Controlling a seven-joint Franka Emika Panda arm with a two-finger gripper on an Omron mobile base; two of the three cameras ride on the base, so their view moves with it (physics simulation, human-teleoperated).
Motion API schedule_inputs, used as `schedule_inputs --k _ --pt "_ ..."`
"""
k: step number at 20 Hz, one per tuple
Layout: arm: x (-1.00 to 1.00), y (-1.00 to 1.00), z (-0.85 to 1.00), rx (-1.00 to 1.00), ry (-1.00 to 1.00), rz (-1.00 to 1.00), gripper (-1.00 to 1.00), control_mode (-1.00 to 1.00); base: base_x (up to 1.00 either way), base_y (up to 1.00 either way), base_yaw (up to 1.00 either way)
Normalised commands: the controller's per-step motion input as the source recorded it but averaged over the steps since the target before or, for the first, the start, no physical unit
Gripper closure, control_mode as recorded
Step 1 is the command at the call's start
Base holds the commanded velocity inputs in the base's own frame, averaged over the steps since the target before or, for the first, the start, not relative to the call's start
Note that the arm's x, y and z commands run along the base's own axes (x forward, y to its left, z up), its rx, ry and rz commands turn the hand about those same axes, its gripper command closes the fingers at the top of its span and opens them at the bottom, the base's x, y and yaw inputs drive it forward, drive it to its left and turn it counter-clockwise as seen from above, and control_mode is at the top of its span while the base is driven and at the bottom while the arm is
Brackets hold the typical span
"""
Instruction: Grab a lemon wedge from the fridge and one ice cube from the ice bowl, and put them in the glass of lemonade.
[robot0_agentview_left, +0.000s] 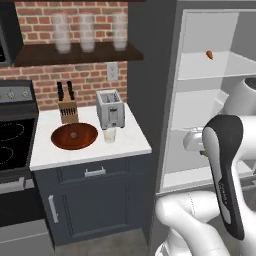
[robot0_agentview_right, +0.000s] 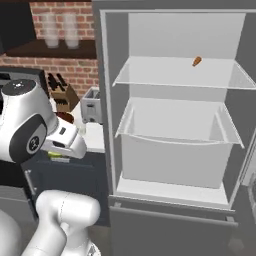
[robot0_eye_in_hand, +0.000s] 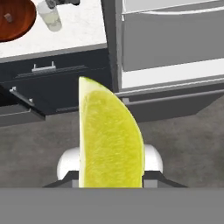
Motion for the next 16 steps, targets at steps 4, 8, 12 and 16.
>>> schedule_inputs --k 4,8,12,16 --pt "0.0 0.0 0.0 0.0 0.0 0.0 1.0 1.0 0.23 0.91 -0.02" --pt "0.0 0.0 0.0 0.0 0.0 0.0 1.0 1.0 0.31 0.46 0.0" --pt "0.0 0.0 0.0 0.0 0.0 0.0 1.0 1.0 0.5 0.36 0.0" --pt "0.0 0.0 0.0 0.0 0.0 0.0 1.0 1.0 0.57 0.23 0.0"
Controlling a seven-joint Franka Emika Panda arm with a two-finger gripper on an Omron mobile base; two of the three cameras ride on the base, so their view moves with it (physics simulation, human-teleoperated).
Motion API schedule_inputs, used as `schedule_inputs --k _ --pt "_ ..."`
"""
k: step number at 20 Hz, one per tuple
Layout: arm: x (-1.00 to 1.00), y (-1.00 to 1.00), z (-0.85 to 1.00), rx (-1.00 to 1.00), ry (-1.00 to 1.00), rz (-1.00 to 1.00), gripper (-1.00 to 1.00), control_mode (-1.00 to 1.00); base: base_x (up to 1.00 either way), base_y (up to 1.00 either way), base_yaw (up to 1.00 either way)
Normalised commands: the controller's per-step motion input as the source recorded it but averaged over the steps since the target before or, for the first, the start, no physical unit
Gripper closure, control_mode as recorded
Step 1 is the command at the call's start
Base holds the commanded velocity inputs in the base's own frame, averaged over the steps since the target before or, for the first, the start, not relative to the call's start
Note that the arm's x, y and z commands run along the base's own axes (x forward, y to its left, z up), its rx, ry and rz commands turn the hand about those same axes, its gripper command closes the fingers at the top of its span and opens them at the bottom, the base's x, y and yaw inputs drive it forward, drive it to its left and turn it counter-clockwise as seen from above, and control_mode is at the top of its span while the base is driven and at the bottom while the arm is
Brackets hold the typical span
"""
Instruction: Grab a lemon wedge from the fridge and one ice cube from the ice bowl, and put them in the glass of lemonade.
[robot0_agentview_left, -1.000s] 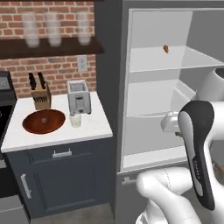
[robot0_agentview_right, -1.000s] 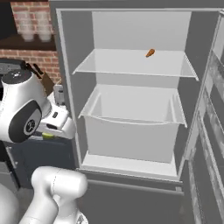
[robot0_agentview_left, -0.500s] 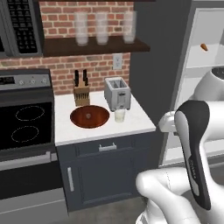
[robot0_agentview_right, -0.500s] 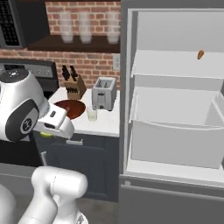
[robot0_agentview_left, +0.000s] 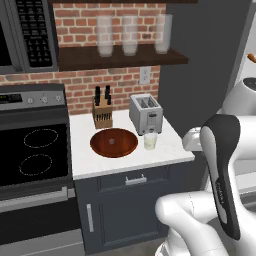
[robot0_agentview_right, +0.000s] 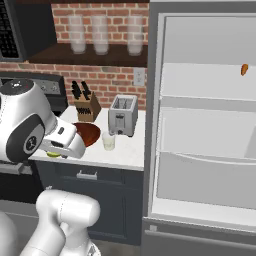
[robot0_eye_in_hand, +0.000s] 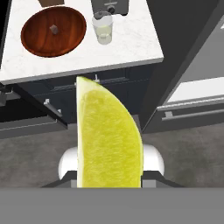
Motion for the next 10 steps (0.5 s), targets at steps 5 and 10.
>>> schedule_inputs --k 5,10 --pt "0.0 0.0 0.0 0.0 0.0 0.0 1.0 1.0 0.58 0.3 0.0" --pt "0.0 0.0 0.0 0.0 0.0 0.0 1.0 1.0 0.48 0.35 0.0"
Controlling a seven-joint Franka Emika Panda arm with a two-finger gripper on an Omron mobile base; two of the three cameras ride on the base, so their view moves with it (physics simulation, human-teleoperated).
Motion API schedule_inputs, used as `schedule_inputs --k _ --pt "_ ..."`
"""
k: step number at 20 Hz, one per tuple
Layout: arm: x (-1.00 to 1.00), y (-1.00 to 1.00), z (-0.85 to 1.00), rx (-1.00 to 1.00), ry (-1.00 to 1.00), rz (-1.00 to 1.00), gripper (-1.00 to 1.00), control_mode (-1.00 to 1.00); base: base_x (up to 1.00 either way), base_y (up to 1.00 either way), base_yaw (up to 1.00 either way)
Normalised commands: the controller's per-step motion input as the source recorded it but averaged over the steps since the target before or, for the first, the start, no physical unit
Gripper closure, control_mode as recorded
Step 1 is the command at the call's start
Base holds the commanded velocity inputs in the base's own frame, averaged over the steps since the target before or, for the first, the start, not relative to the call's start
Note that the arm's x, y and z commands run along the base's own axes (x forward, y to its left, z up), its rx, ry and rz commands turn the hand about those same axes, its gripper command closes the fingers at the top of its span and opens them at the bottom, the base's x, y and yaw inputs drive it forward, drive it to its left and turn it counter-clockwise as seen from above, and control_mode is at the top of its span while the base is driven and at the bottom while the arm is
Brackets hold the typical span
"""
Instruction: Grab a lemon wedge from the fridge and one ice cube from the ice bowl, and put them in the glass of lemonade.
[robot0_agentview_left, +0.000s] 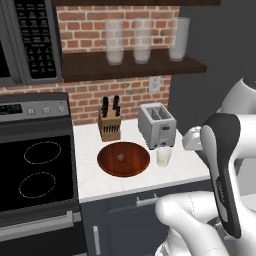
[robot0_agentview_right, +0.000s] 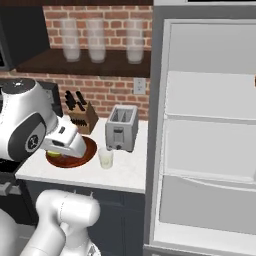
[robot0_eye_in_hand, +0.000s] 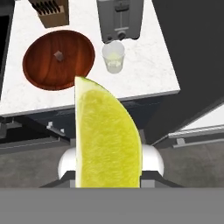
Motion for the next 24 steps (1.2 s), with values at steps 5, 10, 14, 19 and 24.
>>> schedule_inputs --k 5,10,14,19,24 --pt "0.0 0.0 0.0 0.0 0.0 0.0 1.0 1.0 0.45 0.24 -0.01" --pt "0.0 0.0 0.0 0.0 0.0 0.0 1.0 1.0 0.52 0.03 -0.01" --pt "0.0 0.0 0.0 0.0 0.0 0.0 1.0 1.0 0.53 0.0 -0.01" --pt "0.28 -0.09 -0.3 0.03 0.11 -0.03 1.0 -1.0 0.09 0.0 0.0" --pt "0.28 -0.08 -0.51 0.07 0.15 -0.05 1.0 -1.0 0.0 0.0 0.0"
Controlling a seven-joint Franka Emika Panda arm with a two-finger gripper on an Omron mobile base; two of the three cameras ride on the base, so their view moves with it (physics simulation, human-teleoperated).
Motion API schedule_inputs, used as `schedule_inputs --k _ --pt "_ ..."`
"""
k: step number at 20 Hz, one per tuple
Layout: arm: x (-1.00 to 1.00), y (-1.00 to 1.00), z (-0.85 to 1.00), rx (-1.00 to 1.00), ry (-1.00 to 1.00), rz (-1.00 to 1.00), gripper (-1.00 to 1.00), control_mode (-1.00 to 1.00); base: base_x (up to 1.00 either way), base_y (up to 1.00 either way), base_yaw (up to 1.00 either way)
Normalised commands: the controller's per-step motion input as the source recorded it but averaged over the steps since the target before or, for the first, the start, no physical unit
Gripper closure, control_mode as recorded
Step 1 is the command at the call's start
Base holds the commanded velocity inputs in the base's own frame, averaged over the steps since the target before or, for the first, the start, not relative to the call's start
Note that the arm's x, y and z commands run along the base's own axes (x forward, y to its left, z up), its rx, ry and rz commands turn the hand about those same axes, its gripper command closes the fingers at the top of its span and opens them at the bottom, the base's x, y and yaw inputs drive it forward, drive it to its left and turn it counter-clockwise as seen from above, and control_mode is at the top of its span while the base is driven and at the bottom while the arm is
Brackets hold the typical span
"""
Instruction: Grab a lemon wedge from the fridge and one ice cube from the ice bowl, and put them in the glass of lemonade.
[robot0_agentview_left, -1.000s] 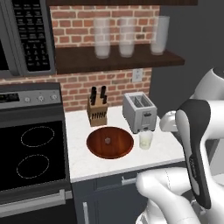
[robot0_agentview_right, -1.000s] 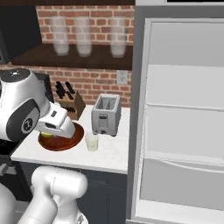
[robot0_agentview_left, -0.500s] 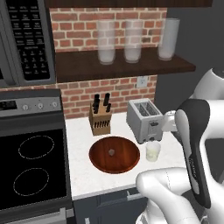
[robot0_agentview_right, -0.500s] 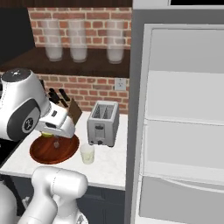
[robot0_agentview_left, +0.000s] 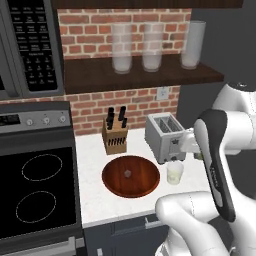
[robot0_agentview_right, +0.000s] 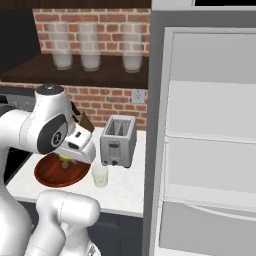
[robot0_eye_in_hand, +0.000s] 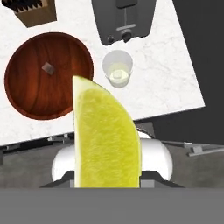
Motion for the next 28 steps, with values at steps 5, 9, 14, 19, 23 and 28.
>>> schedule_inputs --k 5,9,14,19,23,28 --pt "0.38 0.0 -0.55 0.0 -0.06 -0.05 1.0 -1.0 0.0 0.0 0.0" --pt "0.42 0.01 -0.56 0.0 0.0 -0.08 1.0 -1.0 0.0 0.0 0.0" --pt "0.62 0.0 -0.46 0.0 0.06 -0.08 1.0 -1.0 0.0 0.0 0.0" --pt "0.5 -0.01 -0.01 -0.02 0.22 -0.05 1.0 -1.0 0.0 0.0 0.0" --pt "0.4 -0.07 -0.01 -0.01 0.12 0.0 1.0 -1.0 0.0 0.0 0.0" --pt "0.25 -0.28 -0.27 0.01 0.01 0.0 1.0 -1.0 0.0 0.0 0.0"
